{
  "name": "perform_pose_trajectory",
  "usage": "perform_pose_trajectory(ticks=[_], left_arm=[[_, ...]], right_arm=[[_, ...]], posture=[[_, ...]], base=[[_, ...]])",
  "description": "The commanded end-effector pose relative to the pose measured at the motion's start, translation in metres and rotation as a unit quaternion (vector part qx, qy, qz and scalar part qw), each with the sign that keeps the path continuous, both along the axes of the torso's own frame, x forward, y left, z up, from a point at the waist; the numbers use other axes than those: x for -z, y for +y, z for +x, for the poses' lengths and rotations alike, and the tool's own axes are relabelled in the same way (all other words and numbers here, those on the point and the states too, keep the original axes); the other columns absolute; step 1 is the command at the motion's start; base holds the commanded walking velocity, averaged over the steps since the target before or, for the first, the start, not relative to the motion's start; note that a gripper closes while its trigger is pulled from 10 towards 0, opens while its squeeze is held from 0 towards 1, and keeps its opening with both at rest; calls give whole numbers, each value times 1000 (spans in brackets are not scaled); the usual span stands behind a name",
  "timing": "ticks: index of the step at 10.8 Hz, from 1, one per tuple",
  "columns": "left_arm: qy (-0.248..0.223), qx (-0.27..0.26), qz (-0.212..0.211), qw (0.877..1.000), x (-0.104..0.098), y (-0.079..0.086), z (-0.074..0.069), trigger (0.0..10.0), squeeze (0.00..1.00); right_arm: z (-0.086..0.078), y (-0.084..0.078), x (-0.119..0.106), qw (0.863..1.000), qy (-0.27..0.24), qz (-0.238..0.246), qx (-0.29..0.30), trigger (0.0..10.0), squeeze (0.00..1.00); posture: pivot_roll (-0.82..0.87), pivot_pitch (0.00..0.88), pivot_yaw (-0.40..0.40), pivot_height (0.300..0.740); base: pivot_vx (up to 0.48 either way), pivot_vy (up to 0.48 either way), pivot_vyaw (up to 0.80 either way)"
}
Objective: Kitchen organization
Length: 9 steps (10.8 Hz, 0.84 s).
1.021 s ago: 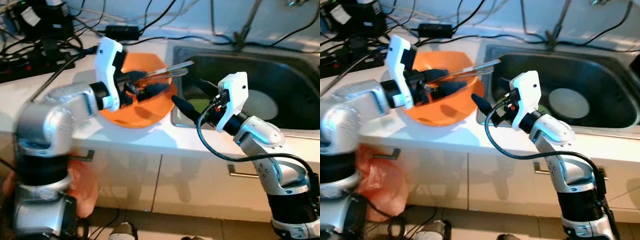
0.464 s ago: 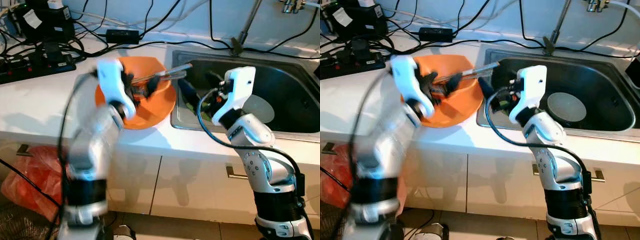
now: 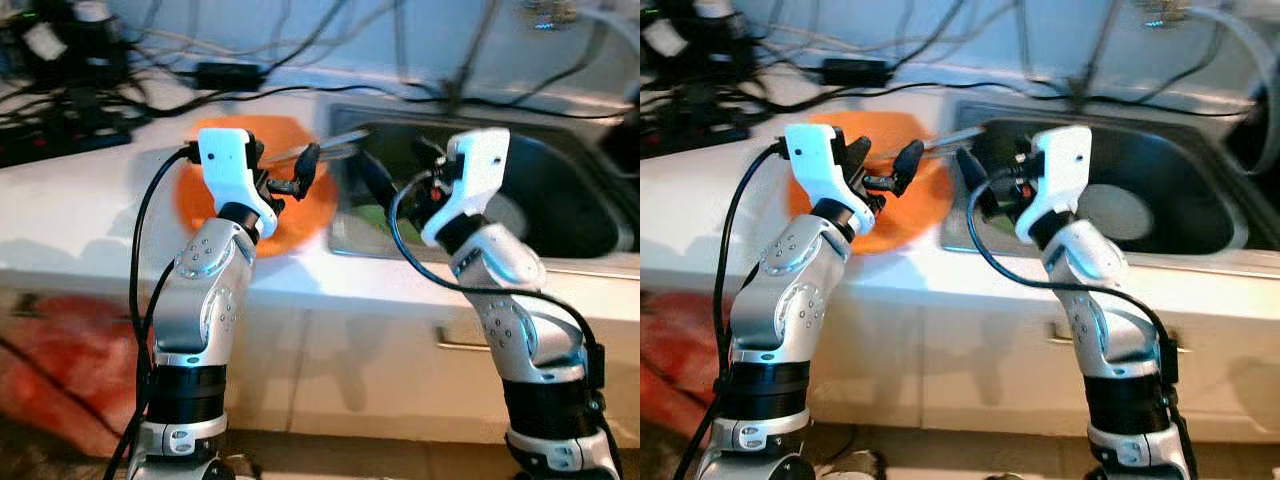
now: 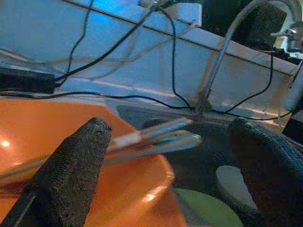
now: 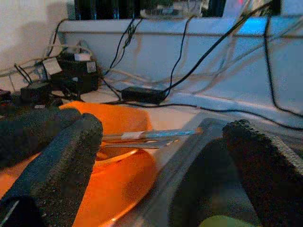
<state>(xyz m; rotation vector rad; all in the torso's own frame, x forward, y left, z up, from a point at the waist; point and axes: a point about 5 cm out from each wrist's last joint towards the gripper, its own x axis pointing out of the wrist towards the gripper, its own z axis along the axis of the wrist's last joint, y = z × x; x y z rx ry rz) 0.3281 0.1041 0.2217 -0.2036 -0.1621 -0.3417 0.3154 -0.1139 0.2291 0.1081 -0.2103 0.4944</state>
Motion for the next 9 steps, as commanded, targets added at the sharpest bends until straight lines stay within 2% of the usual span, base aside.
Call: perform_pose_trajectory(ticks=[1, 3, 5, 8, 9], left_arm=[[3, 6, 3, 1000, 2, -8, -1, 10000, 0], [9, 3, -5, 1000, 5, -7, 0, 10000, 0], [12, -3, -22, 1000, 5, -4, 1, 10000, 0], [11, -12, -19, 1000, 4, 0, 2, 10000, 0], [0, -30, -20, 999, 1, 6, 3, 10000, 0]], right_arm=[[0, -5, 0, 1000, -1, -5, 10, 10000, 0], [0, -5, 1, 1000, -2, -9, 10, 10000, 0], [0, -5, 1, 1000, -2, -10, 10, 10000, 0], [0, -5, 1, 1000, -2, -10, 10, 10000, 0], [0, -5, 0, 1000, -6, -11, 9, 10000, 0]], posture=[[67, 45, -46, 740], [63, 47, -45, 740], [64, 47, -42, 740], [67, 45, -38, 740], [68, 44, -38, 740]], base=[[0, -379, 0], [0, -371, 0], [0, 0, 0], [0, 0, 0], [0, 0, 0]])
